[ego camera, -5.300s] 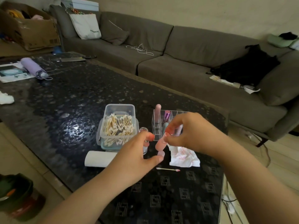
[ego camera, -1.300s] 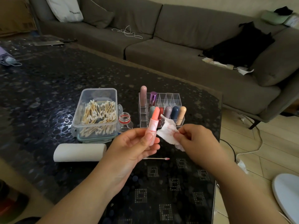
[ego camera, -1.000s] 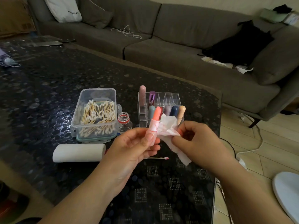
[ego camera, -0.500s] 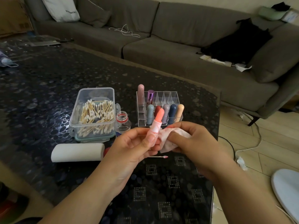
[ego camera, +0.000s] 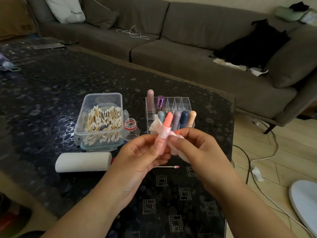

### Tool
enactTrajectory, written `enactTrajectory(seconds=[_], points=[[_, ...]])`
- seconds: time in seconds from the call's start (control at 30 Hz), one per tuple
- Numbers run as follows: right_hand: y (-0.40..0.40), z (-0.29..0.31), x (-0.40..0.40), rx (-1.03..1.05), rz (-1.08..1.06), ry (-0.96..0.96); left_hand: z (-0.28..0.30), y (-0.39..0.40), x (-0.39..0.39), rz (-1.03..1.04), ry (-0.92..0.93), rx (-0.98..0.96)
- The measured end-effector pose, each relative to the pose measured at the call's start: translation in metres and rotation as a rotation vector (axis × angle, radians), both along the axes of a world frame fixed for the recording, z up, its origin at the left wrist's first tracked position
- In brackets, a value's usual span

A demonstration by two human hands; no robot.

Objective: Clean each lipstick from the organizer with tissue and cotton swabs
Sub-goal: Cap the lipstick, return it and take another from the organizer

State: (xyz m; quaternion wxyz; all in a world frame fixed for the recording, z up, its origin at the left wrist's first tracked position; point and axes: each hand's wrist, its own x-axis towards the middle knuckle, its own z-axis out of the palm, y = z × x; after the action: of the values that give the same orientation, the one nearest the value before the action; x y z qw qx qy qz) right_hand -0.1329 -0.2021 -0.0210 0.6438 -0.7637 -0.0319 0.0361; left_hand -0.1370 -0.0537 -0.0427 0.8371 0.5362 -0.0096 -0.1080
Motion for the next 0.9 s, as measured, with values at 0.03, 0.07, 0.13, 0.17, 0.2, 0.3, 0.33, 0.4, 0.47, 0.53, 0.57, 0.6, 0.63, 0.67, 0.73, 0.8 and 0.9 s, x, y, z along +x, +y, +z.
enactTrajectory(seconds=[0.03,0.07,0.13,0.17,0.2,0.3,0.33,0.4,0.47,0.53,0.57,0.6,0.63,0.67,0.73,0.8,0.9], points=[[0.0,-0.001,0.0,0.009,-0.012,0.002,0.0,0.0,0.0,0.002,0.0,-0.004],[0.0,-0.002,0.001,0.003,-0.034,-0.009,0.0,-0.001,0.0,0.005,0.0,-0.012],[-0.001,-0.003,0.002,-0.031,-0.072,-0.048,-0.001,-0.002,-0.001,0.009,0.003,-0.019],[-0.002,-0.003,0.002,-0.037,-0.078,-0.063,-0.001,-0.002,-0.001,0.01,0.005,-0.018],[-0.002,-0.002,0.001,-0.03,-0.078,-0.07,-0.001,-0.002,-0.001,0.009,0.007,-0.016],[-0.002,-0.001,0.001,0.042,-0.079,-0.056,-0.001,-0.002,-0.001,0.008,0.004,-0.007],[-0.002,-0.001,0.002,0.067,-0.09,-0.048,-0.001,-0.002,-0.001,0.006,0.003,-0.006],[-0.002,-0.002,0.003,0.11,-0.102,-0.035,-0.001,-0.003,-0.001,0.004,0.005,-0.009],[-0.003,-0.003,0.004,0.137,-0.077,-0.016,-0.002,-0.003,-0.001,0.006,0.008,-0.016],[-0.004,-0.002,0.005,0.165,-0.014,0.018,-0.002,-0.003,-0.001,0.007,0.006,-0.019],[-0.004,-0.001,0.005,0.2,0.021,0.038,-0.002,-0.002,-0.001,0.005,0.002,-0.016],[-0.004,0.0,0.005,0.252,0.051,0.065,-0.002,-0.002,0.0,0.002,0.0,-0.015],[-0.005,0.001,0.005,0.313,0.076,0.096,-0.002,-0.001,0.0,0.0,-0.002,-0.013],[-0.006,0.002,0.005,0.374,0.1,0.125,-0.002,0.0,0.0,-0.003,-0.003,-0.01],[-0.007,0.004,0.005,0.465,0.154,0.168,-0.002,0.001,0.001,-0.012,-0.007,-0.002],[-0.009,0.005,0.006,0.513,0.215,0.195,-0.001,0.0,0.001,-0.025,-0.013,-0.009],[-0.011,0.004,0.007,0.501,0.265,0.192,-0.001,0.0,0.0,-0.032,-0.022,-0.025]])
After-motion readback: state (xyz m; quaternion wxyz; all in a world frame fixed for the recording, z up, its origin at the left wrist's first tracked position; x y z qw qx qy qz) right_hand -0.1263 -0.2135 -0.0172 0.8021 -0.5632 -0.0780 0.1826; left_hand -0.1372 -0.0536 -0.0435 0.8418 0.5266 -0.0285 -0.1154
